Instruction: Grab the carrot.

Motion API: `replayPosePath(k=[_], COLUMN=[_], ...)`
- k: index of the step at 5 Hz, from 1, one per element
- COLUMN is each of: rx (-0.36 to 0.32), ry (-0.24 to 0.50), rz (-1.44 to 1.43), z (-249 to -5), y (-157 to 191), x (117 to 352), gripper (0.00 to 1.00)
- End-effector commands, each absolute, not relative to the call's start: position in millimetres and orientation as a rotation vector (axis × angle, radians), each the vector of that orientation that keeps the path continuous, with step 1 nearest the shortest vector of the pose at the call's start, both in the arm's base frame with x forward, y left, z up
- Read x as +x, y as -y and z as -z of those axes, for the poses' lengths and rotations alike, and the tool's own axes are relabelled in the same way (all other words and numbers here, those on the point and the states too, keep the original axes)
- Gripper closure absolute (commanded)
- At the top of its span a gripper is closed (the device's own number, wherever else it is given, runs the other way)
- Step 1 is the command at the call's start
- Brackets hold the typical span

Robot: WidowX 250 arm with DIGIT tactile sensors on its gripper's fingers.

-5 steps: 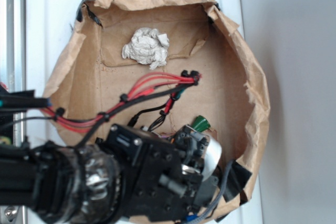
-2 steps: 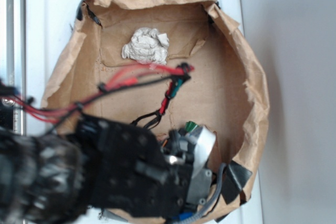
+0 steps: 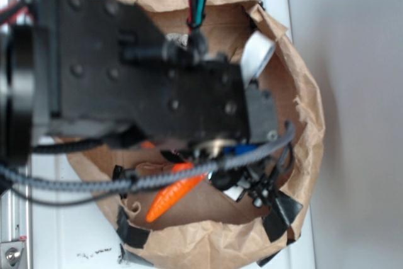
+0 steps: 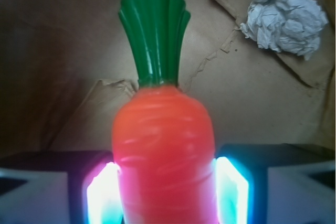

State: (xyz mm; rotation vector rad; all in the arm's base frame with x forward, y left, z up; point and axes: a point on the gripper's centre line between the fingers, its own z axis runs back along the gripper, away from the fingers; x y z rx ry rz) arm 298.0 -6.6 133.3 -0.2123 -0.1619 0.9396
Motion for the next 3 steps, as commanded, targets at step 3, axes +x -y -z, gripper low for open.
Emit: replayPosePath(k=[3], rx=[0.012], ry=[0.355], rz=[-0.884], z=[-190.6], y=[-24.5], x=[299.7], gripper=[0.94])
